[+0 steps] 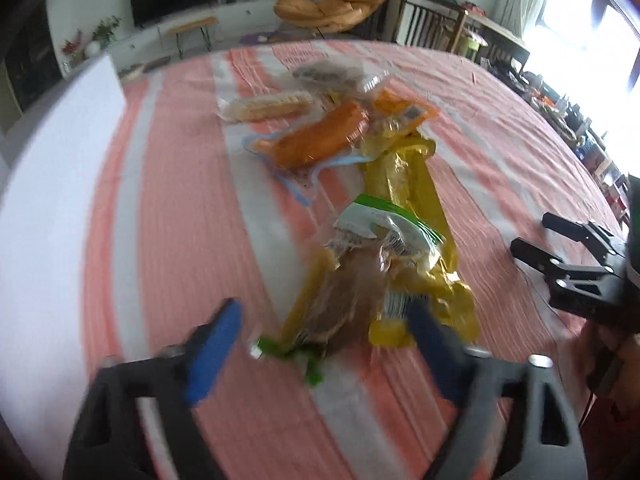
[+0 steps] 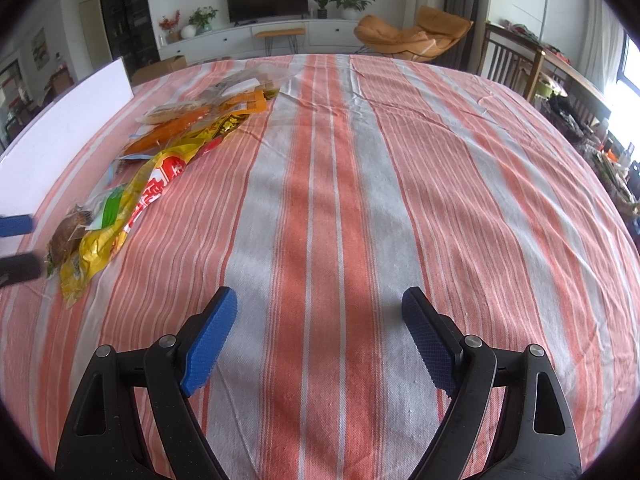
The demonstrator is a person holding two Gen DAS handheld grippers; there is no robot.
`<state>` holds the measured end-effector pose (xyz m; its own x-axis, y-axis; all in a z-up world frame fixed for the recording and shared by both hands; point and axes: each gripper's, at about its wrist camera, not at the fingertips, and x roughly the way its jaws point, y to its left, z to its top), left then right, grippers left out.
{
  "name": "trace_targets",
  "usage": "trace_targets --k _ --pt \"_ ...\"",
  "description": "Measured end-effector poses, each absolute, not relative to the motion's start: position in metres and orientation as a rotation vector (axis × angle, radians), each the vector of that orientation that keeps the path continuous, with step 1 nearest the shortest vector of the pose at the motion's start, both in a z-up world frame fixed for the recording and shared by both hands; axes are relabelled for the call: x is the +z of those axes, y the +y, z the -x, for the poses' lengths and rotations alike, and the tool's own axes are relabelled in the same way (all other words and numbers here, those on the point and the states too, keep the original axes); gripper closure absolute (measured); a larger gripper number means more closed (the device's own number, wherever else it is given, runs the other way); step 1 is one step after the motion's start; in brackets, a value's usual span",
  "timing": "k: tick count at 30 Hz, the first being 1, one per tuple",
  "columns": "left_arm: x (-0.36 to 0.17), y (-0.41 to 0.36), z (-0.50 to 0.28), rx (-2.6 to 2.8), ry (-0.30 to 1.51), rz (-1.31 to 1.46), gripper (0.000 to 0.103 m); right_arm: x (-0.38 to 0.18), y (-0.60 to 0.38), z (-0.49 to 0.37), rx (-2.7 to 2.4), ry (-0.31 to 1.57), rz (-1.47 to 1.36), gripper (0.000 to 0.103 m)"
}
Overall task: Organize snacks
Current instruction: 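Grasp the clear green-topped bag with the left tool and set it down nearer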
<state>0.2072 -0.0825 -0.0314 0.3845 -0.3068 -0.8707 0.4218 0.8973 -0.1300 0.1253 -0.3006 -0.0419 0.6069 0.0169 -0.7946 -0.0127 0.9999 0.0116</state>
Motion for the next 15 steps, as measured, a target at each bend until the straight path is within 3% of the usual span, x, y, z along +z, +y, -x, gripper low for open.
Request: trace_targets --k 4,8,10,15 --pt "-0.037 -0.073 -0.209 -0.380 1.060 0.025 0.056 -0.042 -0.301 -0.125 0.017 0.919 -0.005 0.016" --pt "-0.036 -0.048 -0.194 -0.141 1.071 0.146 0.055 -0.042 -0.300 -0.125 0.017 0.919 -0.005 0.016" --pt "-0.037 -0.041 -0.188 -0.122 1.067 0.169 0.043 -0.042 -0.300 -0.125 0.017 0.919 -0.005 0.016" --pt "-0.040 -0.041 -0.192 -0.174 1.077 0.101 0.025 -0.042 -0.300 -0.125 0.016 0.918 -0.005 0.016"
